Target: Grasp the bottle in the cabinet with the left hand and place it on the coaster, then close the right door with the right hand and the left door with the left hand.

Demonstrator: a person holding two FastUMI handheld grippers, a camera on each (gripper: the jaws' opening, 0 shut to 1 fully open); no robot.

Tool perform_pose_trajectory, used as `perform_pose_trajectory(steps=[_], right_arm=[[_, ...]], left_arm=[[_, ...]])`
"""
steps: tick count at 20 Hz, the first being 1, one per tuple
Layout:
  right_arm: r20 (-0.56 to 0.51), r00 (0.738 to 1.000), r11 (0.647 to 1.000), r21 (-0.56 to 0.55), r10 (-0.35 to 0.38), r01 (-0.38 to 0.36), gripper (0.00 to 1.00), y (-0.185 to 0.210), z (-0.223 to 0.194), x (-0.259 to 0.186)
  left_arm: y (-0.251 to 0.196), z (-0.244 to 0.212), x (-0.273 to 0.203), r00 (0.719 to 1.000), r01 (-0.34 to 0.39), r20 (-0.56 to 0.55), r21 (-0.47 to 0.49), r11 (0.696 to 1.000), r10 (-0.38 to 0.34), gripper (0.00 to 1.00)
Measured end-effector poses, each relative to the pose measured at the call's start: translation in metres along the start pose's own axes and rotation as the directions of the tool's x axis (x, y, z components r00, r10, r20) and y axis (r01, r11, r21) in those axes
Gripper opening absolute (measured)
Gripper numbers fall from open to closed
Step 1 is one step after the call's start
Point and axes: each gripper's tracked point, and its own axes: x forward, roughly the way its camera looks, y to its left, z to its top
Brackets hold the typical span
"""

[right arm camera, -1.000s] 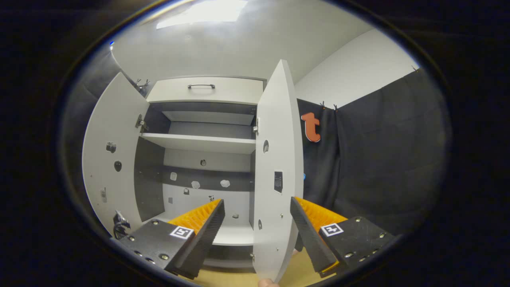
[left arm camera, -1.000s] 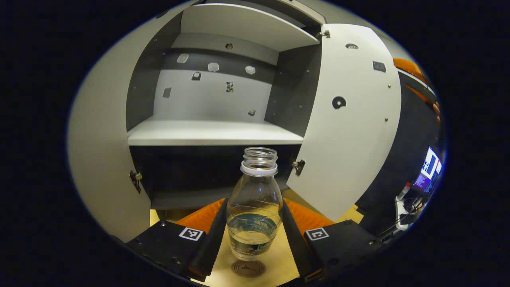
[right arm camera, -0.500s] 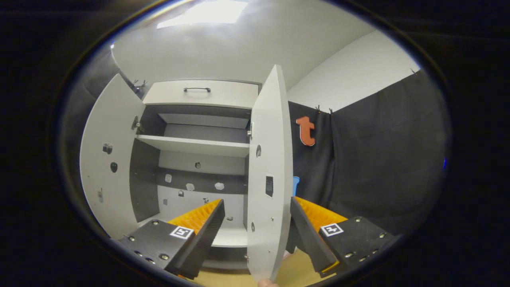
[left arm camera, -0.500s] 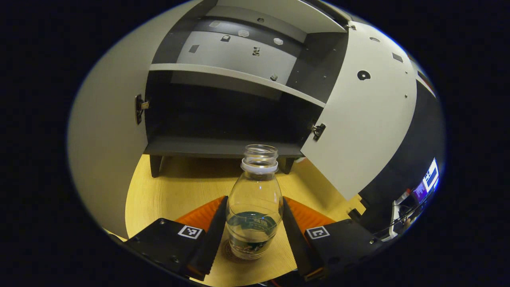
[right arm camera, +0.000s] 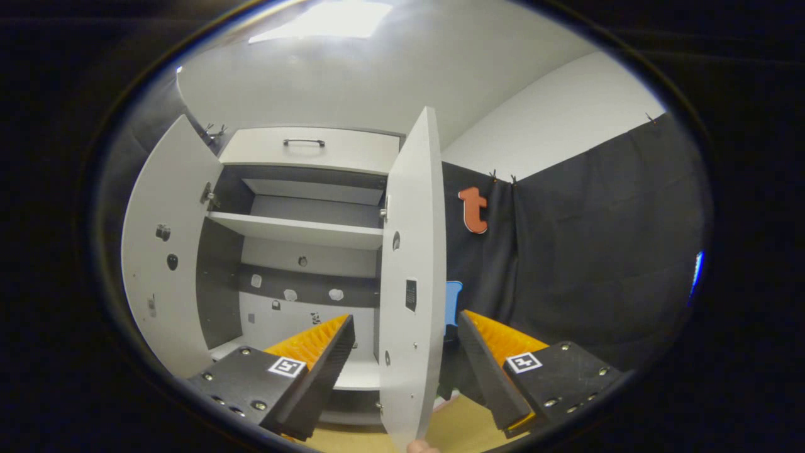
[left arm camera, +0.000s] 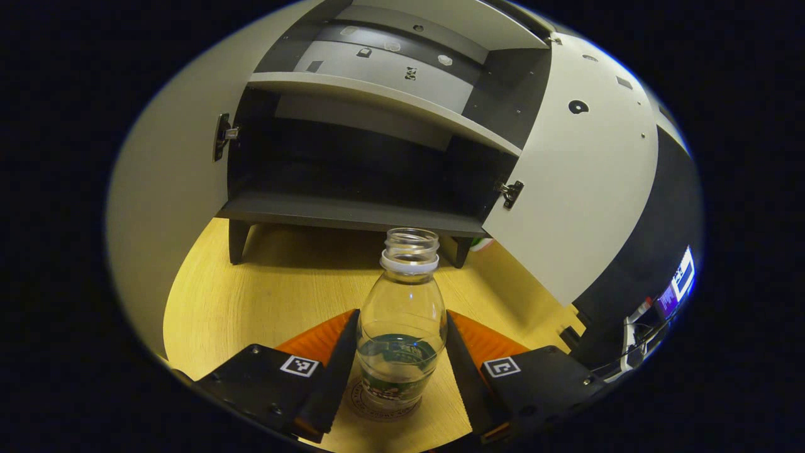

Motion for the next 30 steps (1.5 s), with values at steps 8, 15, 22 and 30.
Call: perform_pose_trajectory(steps=[8, 15, 22, 30], right_arm=[[0.009, 1.000, 1.000, 0.009, 0.003, -0.003, 1.00, 0.002, 0.002, 0.001], [0.010, 1.000, 1.000, 0.011, 0.028, -0.028, 1.00, 0.007, 0.001, 0.001], [0.004, 0.999, 0.999, -0.002, 0.040, -0.040, 1.00, 0.008, -0.001, 0.000], [0.053, 0.999, 1.000, 0.021, 0.002, -0.004, 1.00, 0.000, 0.011, 0.005]], left_arm=[[-0.005, -0.008, -0.017, 1.000, 0.017, -0.014, 0.035, 0.999, -0.017, 0.82], [-0.016, -0.024, -0.039, 0.996, 0.054, -0.078, 0.139, 0.989, -0.043, 0.82], [-0.019, -0.036, -0.041, 0.992, 0.045, -0.124, 0.161, 0.986, -0.025, 0.89], [-0.038, 0.001, -0.058, 0.997, 0.071, -0.052, 0.198, 0.978, -0.062, 0.89]])
